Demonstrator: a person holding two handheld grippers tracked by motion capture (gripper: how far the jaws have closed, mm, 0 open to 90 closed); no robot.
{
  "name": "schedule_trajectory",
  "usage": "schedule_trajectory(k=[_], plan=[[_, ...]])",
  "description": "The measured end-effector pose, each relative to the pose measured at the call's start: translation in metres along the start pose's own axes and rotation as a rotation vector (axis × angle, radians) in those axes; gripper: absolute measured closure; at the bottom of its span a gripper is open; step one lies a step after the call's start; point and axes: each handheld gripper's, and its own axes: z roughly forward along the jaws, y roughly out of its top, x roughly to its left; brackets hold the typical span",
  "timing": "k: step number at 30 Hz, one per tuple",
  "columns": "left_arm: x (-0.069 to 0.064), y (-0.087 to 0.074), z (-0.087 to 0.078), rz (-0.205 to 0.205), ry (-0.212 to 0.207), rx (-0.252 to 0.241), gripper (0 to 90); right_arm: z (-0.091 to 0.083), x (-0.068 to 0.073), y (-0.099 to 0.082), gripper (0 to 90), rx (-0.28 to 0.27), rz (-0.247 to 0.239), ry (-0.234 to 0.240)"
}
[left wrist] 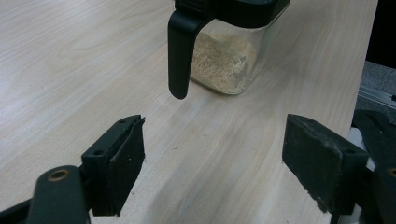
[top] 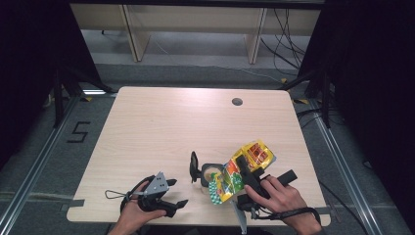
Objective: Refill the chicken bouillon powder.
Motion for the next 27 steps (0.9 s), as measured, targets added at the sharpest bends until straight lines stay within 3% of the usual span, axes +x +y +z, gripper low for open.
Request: schedule_trajectory(k=[3, 4, 5, 6, 7, 8, 10, 12, 14, 15, 18, 19, 21, 22, 24, 27], plan=[[-0.0004, -0.0002, -0.0003, -0.008, 0.003, 0.002, 20.7, -0.0003, 0.0013, -0.0004, 45.5, 0.001, 0.006, -0.019], [0.0000, -0.0002, -0.0004, 0.000, 0.002, 0.004, 20.7, 0.0000, 0.0007, -0.0009, 45.5, -0.004, 0.017, 0.008], [-0.0001, -0.0002, -0.0002, -0.004, 0.003, 0.002, 20.7, 0.0000, 0.0009, -0.0014, 45.5, -0.007, 0.016, -0.013], [0.0000, 0.0001, -0.0002, -0.005, 0.003, 0.000, 20.7, 0.0006, 0.0005, -0.0018, 45.5, -0.012, 0.021, 0.007], [0.0004, 0.0000, -0.0003, 0.002, 0.009, 0.000, 20.7, 0.0003, 0.0010, -0.0017, 45.5, -0.005, 0.021, -0.011], [0.0010, 0.0000, -0.0010, 0.011, 0.008, 0.012, 20.7, 0.0004, 0.0012, -0.0018, 45.5, -0.005, 0.025, 0.001], [-0.0001, -0.0002, -0.0002, -0.004, 0.003, 0.002, 20.7, 0.0004, 0.0009, -0.0022, 45.5, -0.007, 0.034, 0.011], [-0.0002, -0.0001, 0.0001, -0.005, 0.007, -0.005, 20.7, 0.0003, 0.0012, -0.0017, 45.5, -0.007, 0.018, -0.011], [0.0004, -0.0002, -0.0012, 0.003, 0.018, 0.012, 20.7, 0.0000, 0.0012, -0.0015, 45.5, -0.008, 0.018, -0.010], [-0.0007, -0.0005, -0.0003, -0.017, 0.006, 0.000, 20.7, 0.0005, 0.0006, -0.0017, 45.6, -0.013, 0.023, 0.010], [-0.0016, -0.0003, 0.0001, -0.026, 0.009, -0.009, 20.7, 0.0002, 0.0005, -0.0019, 45.5, -0.008, 0.028, 0.008], [0.0004, -0.0001, -0.0012, 0.004, 0.019, 0.013, 20.7, 0.0000, 0.0006, -0.0021, 45.6, -0.009, 0.030, 0.007], [0.0007, -0.0002, -0.0010, 0.003, 0.012, 0.014, 20.7, -0.0001, 0.0001, -0.0024, 45.6, -0.011, 0.022, 0.008], [-0.0010, -0.0003, -0.0004, -0.018, 0.013, -0.002, 20.7, 0.0000, 0.0000, -0.0024, 45.6, -0.009, 0.022, 0.009], [-0.0006, -0.0004, -0.0001, -0.013, 0.004, -0.008, 20.7, -0.0007, 0.0005, -0.0024, 45.5, -0.006, 0.020, -0.016], [-0.0008, -0.0005, 0.0001, -0.022, 0.004, -0.010, 20.7, -0.0007, 0.0002, -0.0023, 45.6, -0.007, 0.019, -0.018]])
